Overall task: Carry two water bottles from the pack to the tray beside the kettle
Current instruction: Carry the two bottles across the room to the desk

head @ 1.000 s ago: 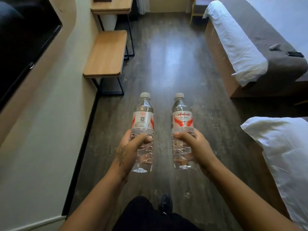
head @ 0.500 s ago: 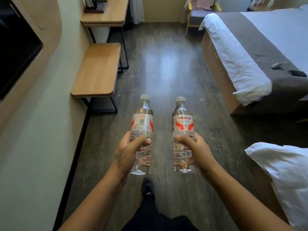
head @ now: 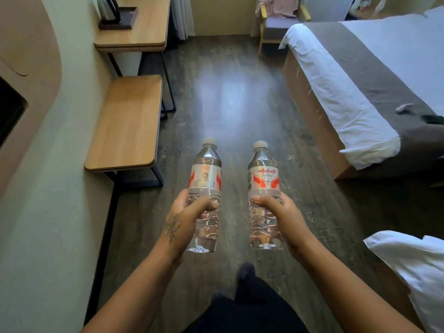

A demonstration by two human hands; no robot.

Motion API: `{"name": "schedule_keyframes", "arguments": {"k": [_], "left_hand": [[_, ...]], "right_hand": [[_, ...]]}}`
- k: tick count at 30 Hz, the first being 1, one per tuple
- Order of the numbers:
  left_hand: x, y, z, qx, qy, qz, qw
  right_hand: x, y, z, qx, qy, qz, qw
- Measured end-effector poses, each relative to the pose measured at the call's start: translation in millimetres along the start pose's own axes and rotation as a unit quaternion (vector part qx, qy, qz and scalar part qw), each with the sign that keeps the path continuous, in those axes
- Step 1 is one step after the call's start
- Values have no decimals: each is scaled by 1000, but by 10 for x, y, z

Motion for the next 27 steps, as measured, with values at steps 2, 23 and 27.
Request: {"name": "schedule_keyframes", "arguments": {"k": [2,23,27], "left_hand": [[-289,35,-145,5,3,-5,1000],[-3479,-122,-1855,37,25,-52,998],[-4010,-123,-2095,37,25,-51,998]], "right_hand": [[-300,-45,124,0,1,1,1000],[-3839,-199,1681,12,-24,51,998],[-4370,-235,1926,23,-21,55,998]]}}
Point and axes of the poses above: each hand's wrist, its own x-axis away from the middle knuckle, its own y-axis out of the back of the hand, z = x × y, the point moved 8 cm from there along -x, towards the middle knuckle, and after that the axes turned 12 degrees about -x, right-handed, at the moved point
